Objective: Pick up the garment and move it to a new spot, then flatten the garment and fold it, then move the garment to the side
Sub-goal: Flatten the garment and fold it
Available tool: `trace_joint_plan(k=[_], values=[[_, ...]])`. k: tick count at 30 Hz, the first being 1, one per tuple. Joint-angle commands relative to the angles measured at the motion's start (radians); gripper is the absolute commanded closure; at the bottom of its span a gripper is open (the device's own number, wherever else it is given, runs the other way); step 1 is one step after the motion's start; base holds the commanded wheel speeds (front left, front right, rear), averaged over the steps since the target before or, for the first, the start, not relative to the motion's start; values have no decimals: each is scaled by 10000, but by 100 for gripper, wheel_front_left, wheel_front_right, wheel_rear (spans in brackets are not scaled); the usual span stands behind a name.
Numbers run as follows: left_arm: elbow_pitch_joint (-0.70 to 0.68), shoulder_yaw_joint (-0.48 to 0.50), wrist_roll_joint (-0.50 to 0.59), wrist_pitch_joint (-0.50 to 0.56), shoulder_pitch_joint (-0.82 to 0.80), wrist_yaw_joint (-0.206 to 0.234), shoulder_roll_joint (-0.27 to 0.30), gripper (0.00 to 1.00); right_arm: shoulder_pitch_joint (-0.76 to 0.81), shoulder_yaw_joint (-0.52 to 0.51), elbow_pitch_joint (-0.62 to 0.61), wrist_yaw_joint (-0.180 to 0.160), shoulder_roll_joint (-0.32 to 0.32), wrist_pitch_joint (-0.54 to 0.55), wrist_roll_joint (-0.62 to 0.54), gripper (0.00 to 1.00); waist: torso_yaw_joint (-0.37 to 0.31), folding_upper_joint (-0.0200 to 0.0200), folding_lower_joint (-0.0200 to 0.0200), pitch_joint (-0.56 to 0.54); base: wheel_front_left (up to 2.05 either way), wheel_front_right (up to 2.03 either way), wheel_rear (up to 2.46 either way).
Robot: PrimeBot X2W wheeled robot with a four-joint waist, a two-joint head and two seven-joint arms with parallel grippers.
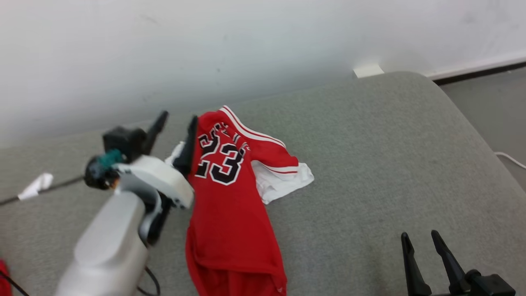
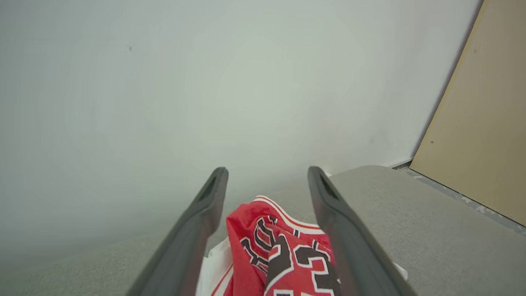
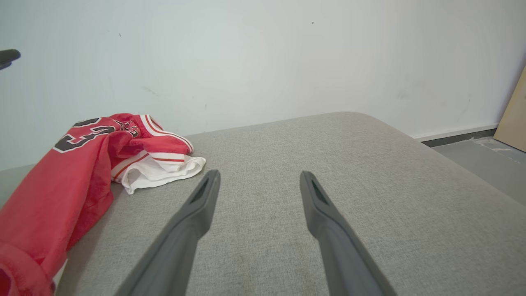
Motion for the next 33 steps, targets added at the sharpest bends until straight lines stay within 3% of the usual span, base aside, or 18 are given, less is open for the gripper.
trace_joint_plan(k=[1, 8, 11, 15, 21, 27, 33], values=[[-349, 35, 128, 1, 462, 69, -52, 0, 137, -20, -47, -29, -73, 10, -35, 0, 304, 0, 0, -297, 0, 0, 0], [-2861, -45, 499, -2, 2695, 660, -397, 0, 575, -142, -247, -29, -296, 9, -80, 0, 923, 0, 0, -730, 0, 0, 0], [-3303, -137, 507, -3, 3411, 834, -480, 0, 628, -153, -310, -29, -339, 9, -95, 0, 1127, 0, 0, -749, 0, 0, 0], [-3348, -492, 679, 11, 4078, 954, -523, 0, 642, -119, -327, -29, -419, 10, -65, 0, 1303, 0, 0, -759, 0, 0, 0], [-2957, -1238, 1023, 289, 4560, 800, -620, 0, 598, -17, -302, -29, -464, 10, -28, 0, 1347, 0, 0, -708, 0, 0, 0], [-2445, -2084, 1344, 856, 4745, 526, -713, 0, 593, 116, -296, -29, -495, 10, 11, 0, 1174, 0, 0, -552, 0, 0, 0], [-2172, -2291, 1522, 983, 4515, 591, -643, 0, 515, 94, -363, -29, -479, 10, 11, 0, 944, 0, 0, -316, 0, 0, 0]])
